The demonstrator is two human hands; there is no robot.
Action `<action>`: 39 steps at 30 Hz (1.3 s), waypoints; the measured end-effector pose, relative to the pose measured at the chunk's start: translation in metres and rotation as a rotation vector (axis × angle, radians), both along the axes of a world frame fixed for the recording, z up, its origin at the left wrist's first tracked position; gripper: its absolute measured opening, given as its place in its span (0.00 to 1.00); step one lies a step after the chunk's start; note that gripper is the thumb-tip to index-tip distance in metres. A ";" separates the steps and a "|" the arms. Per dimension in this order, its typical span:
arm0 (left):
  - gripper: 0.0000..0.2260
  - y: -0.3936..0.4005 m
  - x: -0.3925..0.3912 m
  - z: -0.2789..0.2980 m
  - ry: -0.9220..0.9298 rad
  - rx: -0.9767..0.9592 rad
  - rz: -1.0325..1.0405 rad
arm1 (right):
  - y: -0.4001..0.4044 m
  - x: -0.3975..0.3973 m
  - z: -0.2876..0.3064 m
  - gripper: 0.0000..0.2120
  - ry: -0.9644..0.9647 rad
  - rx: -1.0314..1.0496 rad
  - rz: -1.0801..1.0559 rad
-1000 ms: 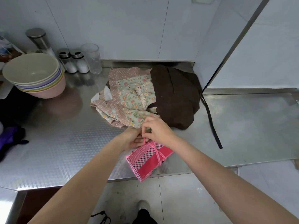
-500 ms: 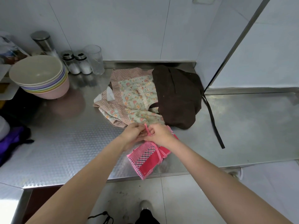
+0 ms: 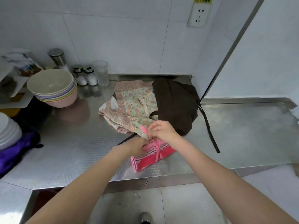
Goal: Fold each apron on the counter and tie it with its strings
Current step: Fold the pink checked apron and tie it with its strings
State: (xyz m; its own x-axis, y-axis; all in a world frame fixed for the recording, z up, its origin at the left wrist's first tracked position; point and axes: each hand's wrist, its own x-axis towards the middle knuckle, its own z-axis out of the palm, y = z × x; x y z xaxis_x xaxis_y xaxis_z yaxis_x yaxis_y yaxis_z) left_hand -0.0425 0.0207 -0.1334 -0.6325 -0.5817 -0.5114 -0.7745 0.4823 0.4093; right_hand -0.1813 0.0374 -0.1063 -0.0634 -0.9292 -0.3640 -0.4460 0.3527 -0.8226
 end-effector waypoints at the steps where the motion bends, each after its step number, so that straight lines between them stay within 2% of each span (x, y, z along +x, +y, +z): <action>1: 0.04 0.000 -0.003 0.009 -0.038 -0.033 -0.050 | 0.002 0.000 0.008 0.11 -0.163 0.051 -0.051; 2: 0.01 0.000 -0.006 0.022 -0.065 -0.077 -0.104 | 0.004 -0.001 0.019 0.11 -0.299 0.087 -0.093; 4: 0.07 -0.001 -0.013 0.049 -0.088 -0.157 -0.158 | 0.011 -0.002 0.040 0.12 -0.484 0.102 -0.159; 7: 0.09 -0.004 -0.015 0.086 -0.091 -0.195 -0.168 | 0.021 -0.011 0.067 0.19 -0.576 0.006 -0.146; 9: 0.09 -0.007 -0.014 0.111 -0.100 -0.182 -0.173 | 0.032 -0.016 0.090 0.25 -0.393 -0.061 -0.011; 10: 0.09 -0.008 -0.014 0.124 -0.102 -0.172 -0.184 | 0.038 -0.017 0.101 0.28 -0.158 -0.103 0.106; 12: 0.10 -0.010 -0.016 0.149 -0.099 -0.158 -0.212 | 0.049 -0.017 0.114 0.33 0.473 -0.236 0.296; 13: 0.10 -0.010 -0.016 0.159 -0.104 -0.161 -0.224 | 0.055 -0.015 0.119 0.33 0.682 -0.333 0.350; 14: 0.10 -0.009 -0.017 0.174 -0.107 -0.174 -0.244 | 0.062 -0.015 0.128 0.33 0.786 -0.409 0.368; 20: 0.06 0.004 -0.017 0.228 -0.105 -0.150 -0.325 | 0.090 -0.016 0.170 0.31 0.950 -0.588 0.283; 23: 0.08 0.012 -0.023 0.237 -0.044 -0.111 -0.298 | 0.091 -0.022 0.180 0.34 1.016 -0.584 0.239; 25: 0.13 0.014 -0.030 0.242 -0.020 -0.148 -0.268 | 0.091 -0.032 0.187 0.36 1.034 -0.548 0.214; 27: 0.14 0.012 -0.036 0.250 -0.003 -0.202 -0.244 | 0.093 -0.045 0.197 0.38 1.029 -0.508 0.185; 29: 0.09 0.007 -0.042 0.259 0.073 -0.237 -0.209 | 0.092 -0.060 0.209 0.38 0.989 -0.482 0.143; 31: 0.08 0.006 -0.050 0.272 0.225 -0.220 -0.143 | 0.092 -0.077 0.220 0.38 0.934 -0.504 0.074; 34: 0.08 0.007 -0.073 0.294 0.412 -0.151 -0.065 | 0.087 -0.109 0.242 0.28 0.894 -0.609 -0.029; 37: 0.02 0.002 -0.107 0.317 0.506 -0.229 -0.083 | 0.083 -0.142 0.263 0.15 0.921 -0.769 -0.169; 39: 0.05 0.000 -0.140 0.337 0.581 -0.257 -0.091 | 0.076 -0.173 0.284 0.10 0.983 -0.857 -0.348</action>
State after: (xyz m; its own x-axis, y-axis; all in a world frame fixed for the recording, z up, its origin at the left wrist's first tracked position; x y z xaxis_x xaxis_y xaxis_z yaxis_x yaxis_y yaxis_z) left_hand -0.1826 0.0205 0.2035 -0.8171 -0.5711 0.0782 -0.4129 0.6745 0.6121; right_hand -0.3546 0.1135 0.1775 -0.2376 -0.7219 0.6500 -0.9663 0.1078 -0.2336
